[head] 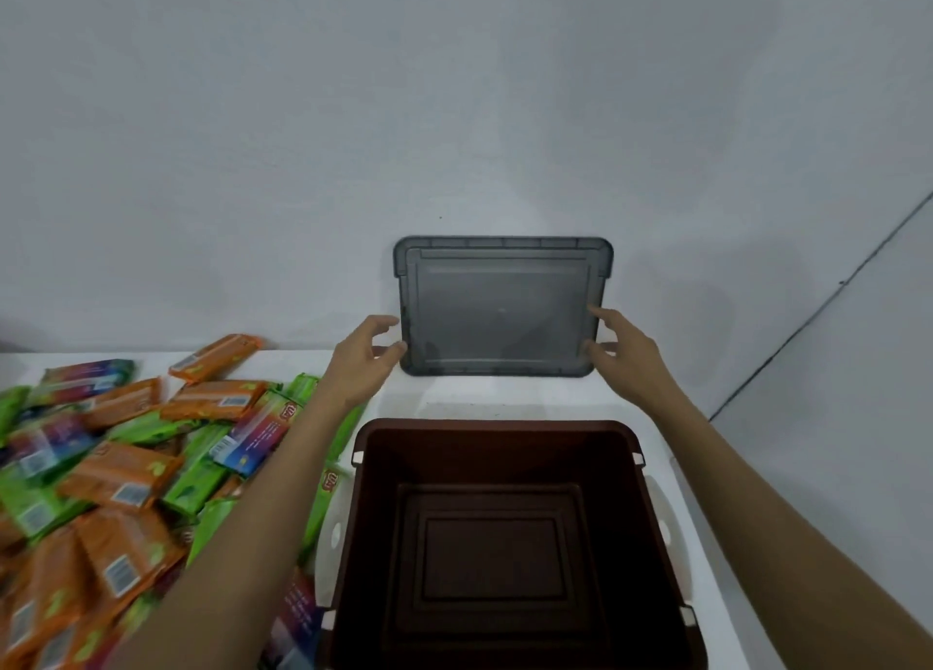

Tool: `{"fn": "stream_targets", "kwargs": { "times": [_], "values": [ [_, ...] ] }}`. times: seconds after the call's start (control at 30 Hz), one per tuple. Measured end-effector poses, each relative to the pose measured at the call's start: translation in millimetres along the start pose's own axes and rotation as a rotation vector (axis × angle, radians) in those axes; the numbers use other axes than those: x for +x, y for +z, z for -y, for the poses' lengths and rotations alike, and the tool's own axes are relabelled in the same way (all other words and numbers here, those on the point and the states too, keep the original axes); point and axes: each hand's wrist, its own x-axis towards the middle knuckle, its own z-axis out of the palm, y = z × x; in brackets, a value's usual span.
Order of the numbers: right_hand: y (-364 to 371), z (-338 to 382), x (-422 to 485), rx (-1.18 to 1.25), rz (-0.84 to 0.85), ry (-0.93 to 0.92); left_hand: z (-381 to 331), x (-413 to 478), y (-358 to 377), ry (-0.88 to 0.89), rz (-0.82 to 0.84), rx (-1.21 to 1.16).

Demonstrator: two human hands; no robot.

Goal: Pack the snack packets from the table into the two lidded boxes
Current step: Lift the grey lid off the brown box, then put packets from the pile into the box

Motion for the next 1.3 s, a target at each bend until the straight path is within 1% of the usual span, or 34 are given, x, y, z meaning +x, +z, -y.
{"fn": "stream_targets", "kwargs": {
  "times": [0.07, 0.2, 0.3, 0.47, 0.53, 0.67, 0.8, 0.9, 0.97, 1.0, 1.07, 1.13, 1.2, 1.3],
  "values": [
    [-5, 0, -24, 0.042, -0.003, 0.039, 2, -25, -9, 0.004, 0.015, -0.007],
    [-12, -6, -84, 0.082, 0.055, 0.076, 9, -89, -12, 0.026, 0.043, -0.033],
    [-9, -8, -128, 0.099, 0.048, 0.101, 15, -133, -8, 0.042, 0.077, -0.031],
    [7, -2, -185, -0.035, 0.041, 0.084, 25, -174, -4, 0.136, 0.085, -0.080],
    [14, 2, -201, -0.073, 0.008, 0.093, 29, -185, -7, 0.134, 0.088, -0.100],
    [23, 12, -225, -0.124, -0.018, 0.084, 40, -204, -16, 0.114, 0.090, -0.101],
    [27, 18, -236, -0.147, -0.012, 0.067, 48, -219, -18, 0.107, 0.048, -0.120],
    [27, 20, -236, -0.173, 0.020, 0.045, 49, -228, -17, 0.067, 0.021, -0.153],
    [28, 19, -236, -0.226, 0.048, 0.069, 47, -233, -18, 0.048, 0.022, -0.171],
    [29, 20, -237, -0.289, 0.031, 0.063, 45, -235, -19, 0.051, 0.020, -0.176],
    [32, 26, -236, -0.453, -0.064, -0.022, 45, -238, -26, 0.049, 0.003, -0.182],
    [36, 39, -232, -0.484, -0.132, -0.127, 50, -241, -38, 0.016, -0.051, -0.168],
    [43, 61, -222, -0.383, -0.106, -0.198, 60, -242, -55, 0.001, -0.125, -0.076],
    [63, 103, -191, -0.298, 0.018, -0.320, 81, -236, -79, -0.035, -0.218, 0.196]
  ]
}}
